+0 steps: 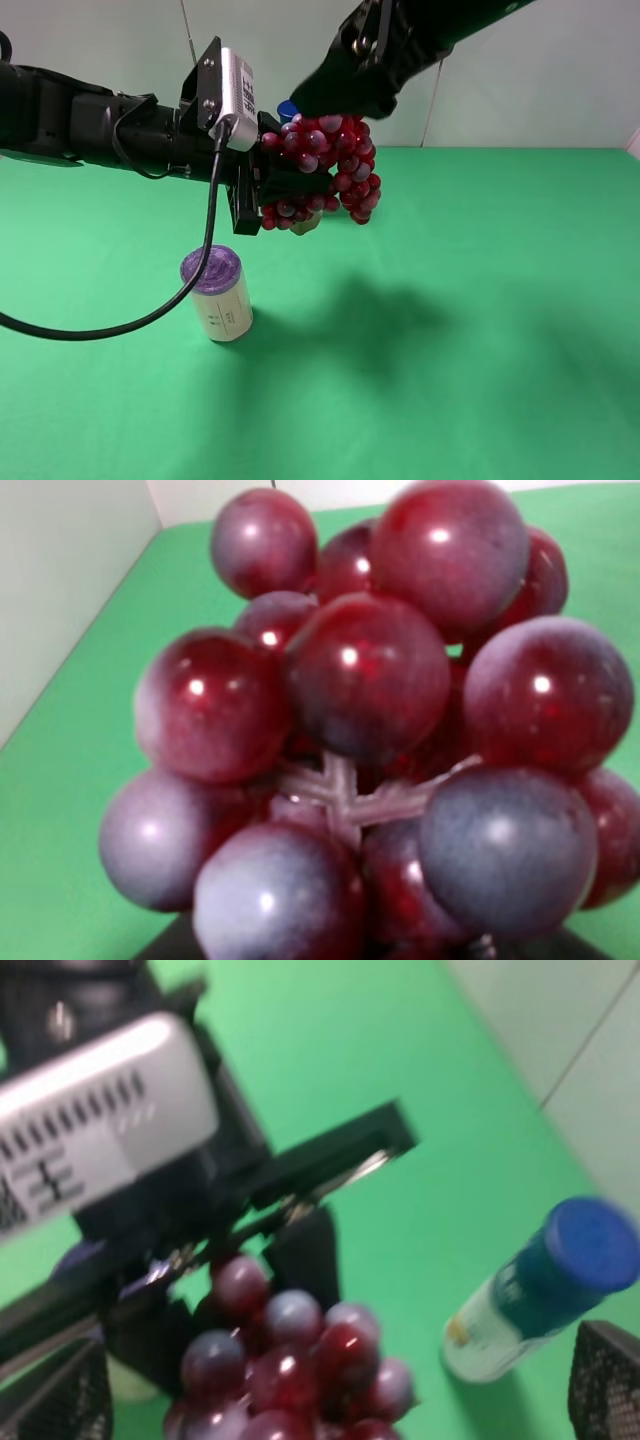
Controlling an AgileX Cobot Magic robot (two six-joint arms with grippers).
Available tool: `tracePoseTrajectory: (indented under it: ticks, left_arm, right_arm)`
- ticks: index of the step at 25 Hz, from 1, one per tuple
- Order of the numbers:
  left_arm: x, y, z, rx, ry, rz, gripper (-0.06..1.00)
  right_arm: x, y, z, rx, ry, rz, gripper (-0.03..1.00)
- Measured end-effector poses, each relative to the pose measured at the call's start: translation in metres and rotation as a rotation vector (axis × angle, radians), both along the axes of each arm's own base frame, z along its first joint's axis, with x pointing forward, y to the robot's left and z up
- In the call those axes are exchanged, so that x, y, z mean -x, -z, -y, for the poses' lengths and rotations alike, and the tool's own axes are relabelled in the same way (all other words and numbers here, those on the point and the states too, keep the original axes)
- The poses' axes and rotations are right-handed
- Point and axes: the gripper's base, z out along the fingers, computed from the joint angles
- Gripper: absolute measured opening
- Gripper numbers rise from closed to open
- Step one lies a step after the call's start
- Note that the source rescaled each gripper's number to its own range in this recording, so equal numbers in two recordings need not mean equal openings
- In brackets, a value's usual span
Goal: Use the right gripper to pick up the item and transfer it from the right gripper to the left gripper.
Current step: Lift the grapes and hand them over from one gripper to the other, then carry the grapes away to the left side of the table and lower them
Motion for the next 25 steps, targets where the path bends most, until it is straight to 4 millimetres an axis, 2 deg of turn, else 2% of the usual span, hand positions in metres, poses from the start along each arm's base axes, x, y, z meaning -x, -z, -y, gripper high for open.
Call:
tracePoseTrajectory:
  ticks: [3, 6, 11, 14, 19, 23, 25]
  left_arm:
    - [0.000, 0.000, 0.000, 0.000, 0.000, 0.000, 0.02]
    - [0.000, 0.000, 0.000, 0.000, 0.000, 0.000, 0.02]
    - [0.000, 0.000, 0.000, 0.000, 0.000, 0.000, 0.01]
    - [0.000, 0.000, 0.000, 0.000, 0.000, 0.000, 0.01]
    - [0.000, 0.000, 0.000, 0.000, 0.000, 0.000, 0.01]
    - [0.000, 0.000, 0.000, 0.000, 0.000, 0.000, 0.01]
    - [0.000, 0.000, 0.000, 0.000, 0.000, 0.000, 0.01]
  right_arm:
    - [0.004, -0.008, 0.005, -0.035, 0.043, -0.008, 1.00]
    - [0.003, -0.008, 0.008, -0.042, 0.115, -0.051, 1.00]
    - [-0.009, -0.003, 0.027, -0.038, 0.317, -0.131, 1.00]
    - [-0.020, 0.002, 0.052, -0.024, 0.458, -0.220, 1.00]
    - [-0.031, 0.020, 0.108, -0.031, 0.712, -0.368, 1.00]
    - [-0.019, 0.035, 0.153, -0.069, 0.900, -0.429, 1.00]
    - [-0.008, 0.035, 0.170, -0.106, 0.979, -0.421, 1.00]
